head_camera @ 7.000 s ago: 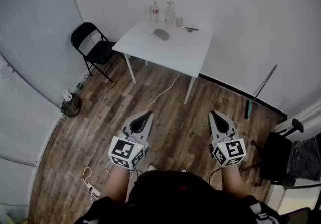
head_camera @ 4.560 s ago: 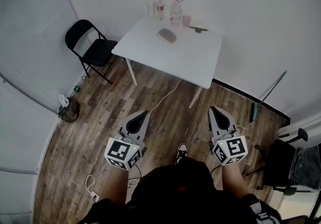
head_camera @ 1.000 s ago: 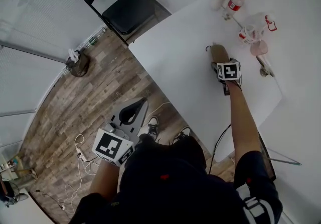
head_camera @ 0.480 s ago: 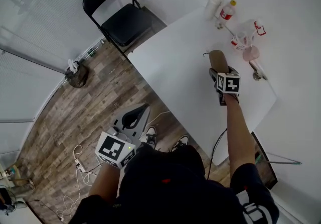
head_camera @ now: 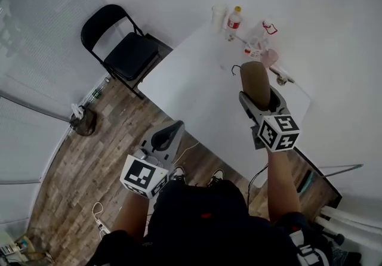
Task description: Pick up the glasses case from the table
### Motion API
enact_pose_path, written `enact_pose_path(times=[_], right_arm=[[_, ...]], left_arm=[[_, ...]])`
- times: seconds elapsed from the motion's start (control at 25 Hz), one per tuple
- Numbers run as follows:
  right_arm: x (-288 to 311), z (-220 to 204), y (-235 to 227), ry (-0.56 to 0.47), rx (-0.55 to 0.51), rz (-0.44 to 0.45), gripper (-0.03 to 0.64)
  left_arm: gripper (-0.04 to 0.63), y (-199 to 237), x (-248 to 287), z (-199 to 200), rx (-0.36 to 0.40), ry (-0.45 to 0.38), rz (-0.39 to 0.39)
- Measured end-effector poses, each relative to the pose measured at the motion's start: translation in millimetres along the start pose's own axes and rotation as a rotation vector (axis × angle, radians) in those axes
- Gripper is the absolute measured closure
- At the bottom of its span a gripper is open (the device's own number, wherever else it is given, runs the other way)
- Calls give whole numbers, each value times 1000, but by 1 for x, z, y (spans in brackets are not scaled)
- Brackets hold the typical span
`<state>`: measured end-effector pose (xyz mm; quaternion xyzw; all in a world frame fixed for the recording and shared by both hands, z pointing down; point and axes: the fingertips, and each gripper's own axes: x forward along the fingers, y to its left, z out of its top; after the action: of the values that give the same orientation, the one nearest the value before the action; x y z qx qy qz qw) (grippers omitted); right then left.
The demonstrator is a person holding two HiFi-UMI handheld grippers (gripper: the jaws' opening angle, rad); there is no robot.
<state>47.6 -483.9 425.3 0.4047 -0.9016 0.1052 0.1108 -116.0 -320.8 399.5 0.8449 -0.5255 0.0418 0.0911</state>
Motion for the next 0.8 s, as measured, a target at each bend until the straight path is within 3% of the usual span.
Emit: enact_pose_path(times=[0.36,0.8], right_arm=[[-139,66,30,-222,-82,-93,221],[-206,64,16,-300,-86,-203,221]], left_arm=[[572,-37,12,54,51,-93,-122],[572,-75,29,91,88,-161,-233]])
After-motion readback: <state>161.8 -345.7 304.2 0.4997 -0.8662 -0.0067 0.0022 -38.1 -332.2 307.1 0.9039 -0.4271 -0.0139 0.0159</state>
